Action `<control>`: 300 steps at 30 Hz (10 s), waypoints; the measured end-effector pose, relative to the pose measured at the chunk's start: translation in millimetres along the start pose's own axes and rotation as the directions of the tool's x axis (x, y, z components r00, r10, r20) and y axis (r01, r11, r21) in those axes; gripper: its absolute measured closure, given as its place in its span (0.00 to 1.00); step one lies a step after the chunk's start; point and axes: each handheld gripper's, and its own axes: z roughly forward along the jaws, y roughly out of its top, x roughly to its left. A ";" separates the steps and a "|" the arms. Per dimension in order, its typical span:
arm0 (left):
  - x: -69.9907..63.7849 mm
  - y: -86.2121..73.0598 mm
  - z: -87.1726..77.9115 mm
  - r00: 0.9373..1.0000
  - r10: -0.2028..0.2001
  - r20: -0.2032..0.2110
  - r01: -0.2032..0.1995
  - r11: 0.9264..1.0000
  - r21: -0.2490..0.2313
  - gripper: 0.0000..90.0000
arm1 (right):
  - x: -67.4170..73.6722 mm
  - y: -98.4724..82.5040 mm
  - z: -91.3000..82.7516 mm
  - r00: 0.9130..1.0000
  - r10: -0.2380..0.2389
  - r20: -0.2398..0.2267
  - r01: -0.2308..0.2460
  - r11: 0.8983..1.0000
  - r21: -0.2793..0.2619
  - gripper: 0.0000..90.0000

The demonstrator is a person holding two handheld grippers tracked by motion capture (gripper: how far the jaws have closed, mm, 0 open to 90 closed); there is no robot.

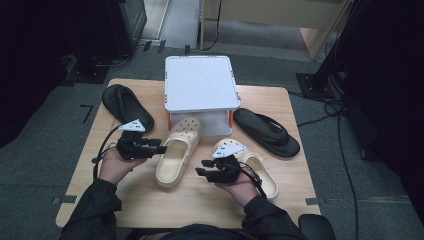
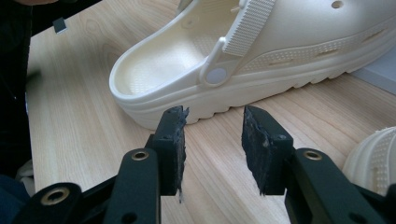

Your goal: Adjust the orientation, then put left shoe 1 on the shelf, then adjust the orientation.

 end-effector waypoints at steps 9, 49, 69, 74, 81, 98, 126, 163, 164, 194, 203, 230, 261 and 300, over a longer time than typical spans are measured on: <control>6.5 -17.6 -12.2 0.999 -0.005 -0.037 0.005 1.000 -0.006 0.80 | 7.4 -3.9 3.4 1.000 -0.010 -0.024 0.010 1.000 0.009 0.70; 0.4 -39.6 14.5 0.998 -0.046 0.031 0.042 0.993 0.110 0.94 | 13.5 14.7 46.0 0.999 0.044 0.017 -0.044 0.999 -0.011 0.44; -1.8 -27.2 35.2 0.991 -0.091 0.095 0.080 0.991 0.107 0.90 | -6.0 14.4 33.1 0.995 0.058 0.076 -0.057 0.998 -0.014 0.48; 1.1 -25.5 30.6 0.993 -0.089 0.080 0.082 0.993 0.080 0.86 | -8.4 15.1 29.4 0.996 0.052 0.071 -0.051 0.999 -0.018 0.51; 7.5 -14.9 18.4 0.991 -0.101 0.083 0.100 0.995 0.013 0.87 | -5.6 12.6 16.7 0.998 0.009 0.057 -0.008 1.000 -0.020 0.65; 13.4 38.0 -6.6 0.999 -0.027 0.042 0.029 0.998 -0.062 0.87 | 15.1 1.8 10.3 0.999 -0.033 -0.040 0.033 0.999 0.020 0.81; 32.1 111.7 -9.2 0.999 -0.023 0.048 0.028 0.993 -0.114 0.87 | 34.1 -9.6 20.7 0.993 -0.025 -0.116 0.036 0.995 0.095 0.95; 29.3 113.6 4.8 0.999 -0.014 0.040 0.019 0.993 -0.117 0.90 | 43.7 -17.3 46.4 0.992 -0.109 -0.057 0.116 0.982 0.147 0.94; 29.2 113.6 4.8 0.999 -0.015 0.040 0.020 0.993 -0.117 0.90 | 42.9 -17.2 46.1 0.993 -0.108 -0.056 0.115 0.982 0.149 0.94; 29.7 113.7 5.2 0.999 -0.024 0.048 0.030 0.993 -0.114 0.91 | 33.0 1.4 45.5 0.998 -0.061 -0.025 0.063 0.994 0.086 0.94; 29.7 113.6 5.3 0.998 -0.025 0.049 0.031 0.993 -0.114 0.91 | 34.6 2.1 58.4 0.994 -0.107 0.010 0.105 0.987 0.122 0.96; 31.0 113.4 5.6 0.998 -0.030 0.060 0.037 0.993 -0.115 0.91 | -3.0 45.2 72.2 0.994 -0.073 0.085 0.064 0.993 0.102 0.94; 31.5 113.4 5.5 0.997 -0.038 0.072 0.046 0.992 -0.119 0.87 | -34.7 70.7 67.8 0.998 0.012 0.065 -0.014 0.999 0.038 0.89; -29.5 70.8 27.1 1.000 0.010 0.022 -0.009 0.999 -0.054 0.75 | -71.9 8.0 -73.2 0.995 -0.038 0.097 0.038 0.999 0.004 0.68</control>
